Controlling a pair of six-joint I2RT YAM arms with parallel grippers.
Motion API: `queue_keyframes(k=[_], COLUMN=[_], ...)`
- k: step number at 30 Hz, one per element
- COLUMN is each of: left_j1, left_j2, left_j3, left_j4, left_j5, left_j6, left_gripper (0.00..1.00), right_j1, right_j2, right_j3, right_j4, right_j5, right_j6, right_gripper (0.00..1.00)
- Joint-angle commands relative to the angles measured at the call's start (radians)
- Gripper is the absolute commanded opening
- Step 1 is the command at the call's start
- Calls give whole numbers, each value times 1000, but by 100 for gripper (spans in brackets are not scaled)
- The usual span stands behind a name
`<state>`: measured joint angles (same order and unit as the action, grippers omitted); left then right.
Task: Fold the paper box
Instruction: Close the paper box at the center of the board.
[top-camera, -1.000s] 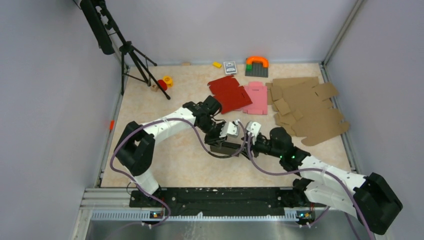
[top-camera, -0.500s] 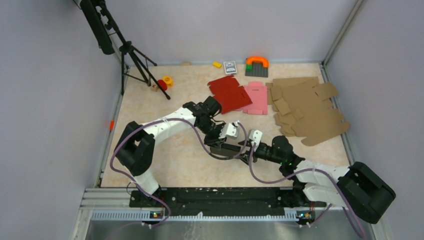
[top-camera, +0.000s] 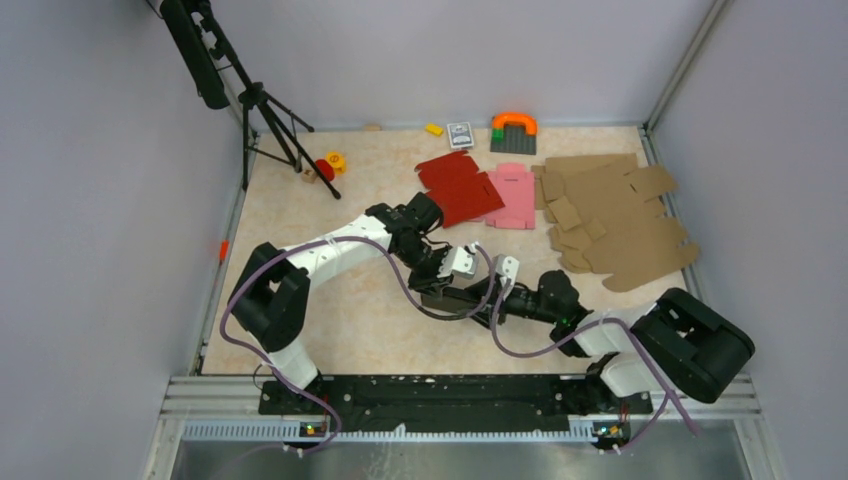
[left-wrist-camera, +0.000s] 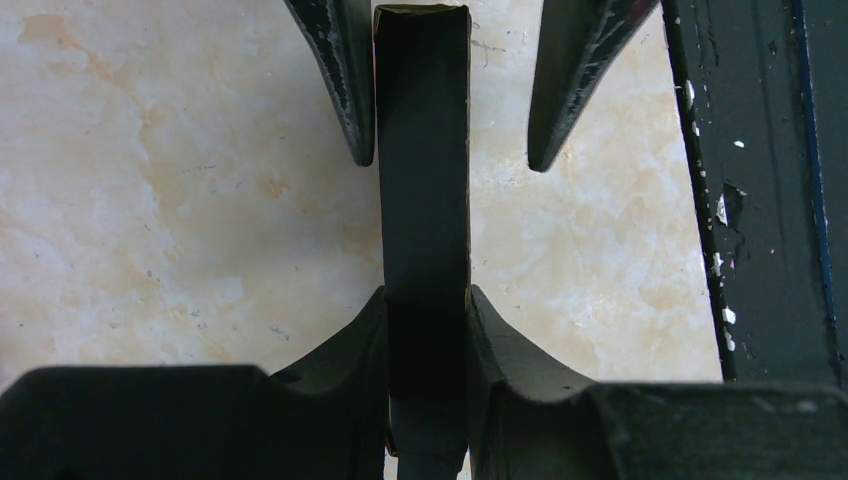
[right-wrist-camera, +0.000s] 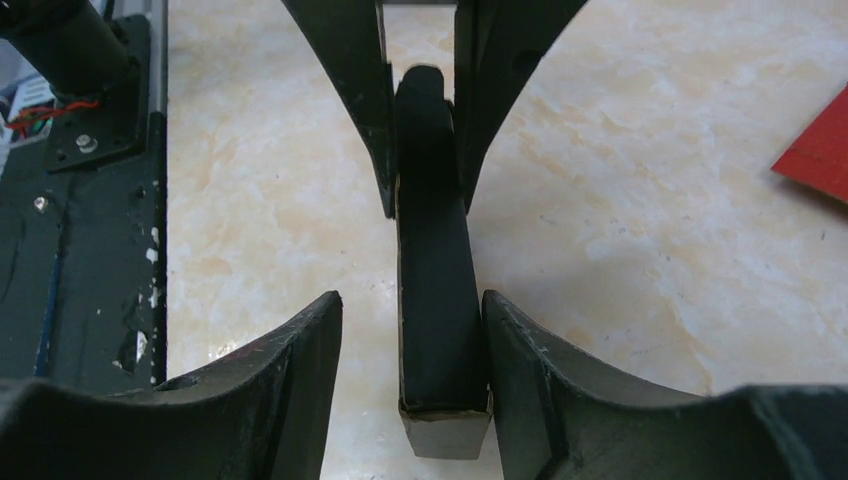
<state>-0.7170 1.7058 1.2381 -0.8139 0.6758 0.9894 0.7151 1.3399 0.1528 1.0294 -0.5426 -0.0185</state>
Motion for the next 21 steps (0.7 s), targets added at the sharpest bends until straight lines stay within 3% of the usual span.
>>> queue_keyframes(k=[1,6,12,17,21], left_j1=[-5,-8,-10,-17,-29], left_j2=[-31,-30,-31,-41,-41], left_j3=[1,3,0,-15,-20], left_j4=[17,22,31,75,98], left_j5=[18,10,0,-42,-67], left_j6=[-1,-8,-16,-43,-61], left_gripper=[9,9,9,9,10], right_j1=[-17,-88,-182,-218,-217], right_j2=[-3,-75,-162,-259,-227], right_j3=[-14,-28,52,59,38], right_j4=[213,147,-226,-431,-331], right_j5=[-31,42,50,79,31], right_j6=[140,352,606,846,1065], right_gripper=[56,63,65,83,77])
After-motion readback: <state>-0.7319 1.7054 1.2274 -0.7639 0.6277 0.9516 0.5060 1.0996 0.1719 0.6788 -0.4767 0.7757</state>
